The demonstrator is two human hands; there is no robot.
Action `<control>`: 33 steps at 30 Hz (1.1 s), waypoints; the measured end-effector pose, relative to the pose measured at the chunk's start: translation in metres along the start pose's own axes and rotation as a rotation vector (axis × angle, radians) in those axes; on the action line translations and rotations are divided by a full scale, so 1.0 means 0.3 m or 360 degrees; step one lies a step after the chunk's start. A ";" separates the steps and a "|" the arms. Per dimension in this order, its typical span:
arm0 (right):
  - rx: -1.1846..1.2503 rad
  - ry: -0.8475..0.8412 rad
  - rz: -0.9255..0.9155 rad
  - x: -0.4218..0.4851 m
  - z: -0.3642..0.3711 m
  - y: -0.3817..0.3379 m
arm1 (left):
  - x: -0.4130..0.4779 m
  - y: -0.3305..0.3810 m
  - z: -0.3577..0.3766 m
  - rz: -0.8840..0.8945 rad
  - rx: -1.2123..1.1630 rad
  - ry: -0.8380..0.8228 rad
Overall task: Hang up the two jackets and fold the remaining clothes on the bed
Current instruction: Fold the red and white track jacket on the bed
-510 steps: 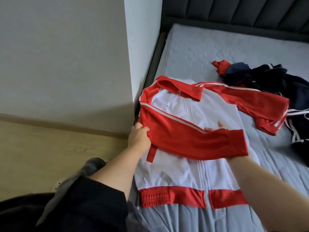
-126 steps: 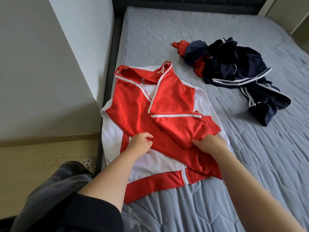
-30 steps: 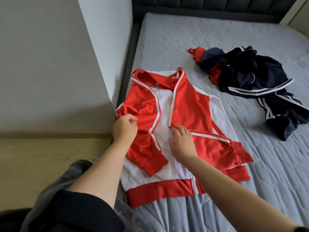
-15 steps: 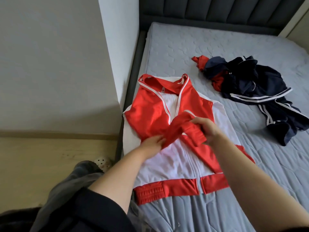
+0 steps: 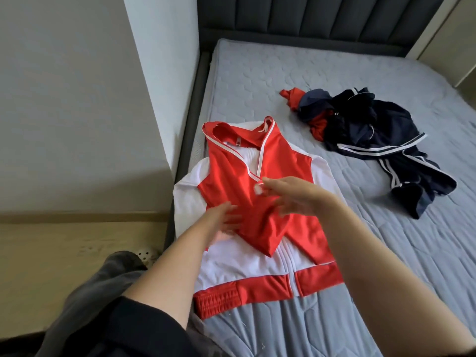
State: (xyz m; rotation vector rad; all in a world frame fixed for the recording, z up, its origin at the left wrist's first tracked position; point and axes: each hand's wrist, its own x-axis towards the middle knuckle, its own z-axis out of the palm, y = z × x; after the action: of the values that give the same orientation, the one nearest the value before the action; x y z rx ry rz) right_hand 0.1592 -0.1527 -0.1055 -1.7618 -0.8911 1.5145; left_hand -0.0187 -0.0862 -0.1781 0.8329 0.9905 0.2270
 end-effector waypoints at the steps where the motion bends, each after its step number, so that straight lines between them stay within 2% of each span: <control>1: 0.0193 -0.0166 -0.0015 0.006 0.022 -0.002 | 0.011 0.018 -0.037 -0.0011 -0.0014 0.0033; 2: 0.0373 -0.0229 -0.0034 0.017 0.038 0.005 | 0.022 0.036 -0.074 -0.0007 0.0015 0.0079; 3: 0.0432 -0.0146 -0.0061 0.035 0.050 0.020 | 0.026 0.051 -0.103 -0.0002 0.0072 0.0122; 4: 0.0348 0.0045 -0.0091 0.053 0.059 0.034 | 0.030 0.058 -0.127 0.0011 0.0156 0.0164; 7: -0.0616 0.0936 -0.0067 0.115 0.049 0.118 | 0.035 0.044 -0.162 0.0099 0.0656 0.0177; 8: -0.0713 0.1084 0.0002 0.122 0.045 0.149 | 0.039 0.034 -0.161 0.0152 0.0820 0.0208; 10: -0.0608 0.1060 0.0151 0.124 0.041 0.196 | 0.038 0.021 -0.146 0.0161 0.0869 0.0278; 12: -0.0426 0.0883 0.0194 0.122 0.044 0.221 | 0.037 0.018 -0.138 -0.0015 0.0609 0.0152; 14: 0.0079 0.0761 0.0149 0.126 0.036 0.231 | 0.029 0.011 -0.143 -0.0269 0.0331 -0.0037; 16: 0.0500 0.0774 0.0088 0.131 0.026 0.240 | 0.026 -0.010 -0.163 -0.0462 0.0467 -0.0080; 17: 0.0419 0.0891 0.0038 0.137 0.017 0.245 | 0.026 -0.019 -0.174 -0.0530 0.0673 -0.0069; 20: -0.0272 0.1241 -0.0026 0.146 0.001 0.265 | 0.022 -0.015 -0.180 -0.0529 0.1187 -0.0094; 22: -0.0282 0.1183 0.0050 0.142 0.009 0.270 | 0.037 0.000 -0.177 -0.0484 0.1214 -0.0058; 25: -0.0170 0.1026 0.0221 0.126 0.027 0.267 | 0.067 0.003 -0.159 -0.0268 0.0794 0.0146; 29: 0.0132 0.0899 0.0106 0.114 0.062 0.289 | 0.108 -0.024 -0.091 -0.0110 -0.0060 0.0290; 33: 0.0099 0.0875 0.0046 0.120 0.098 0.305 | 0.128 -0.027 -0.084 -0.0074 -0.0105 0.0483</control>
State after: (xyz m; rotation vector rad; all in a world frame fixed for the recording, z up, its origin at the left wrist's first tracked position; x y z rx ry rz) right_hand 0.1416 -0.1734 -0.2045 -2.0028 -0.5330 0.9741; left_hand -0.0193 -0.0586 -0.2156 0.7267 1.2780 0.3520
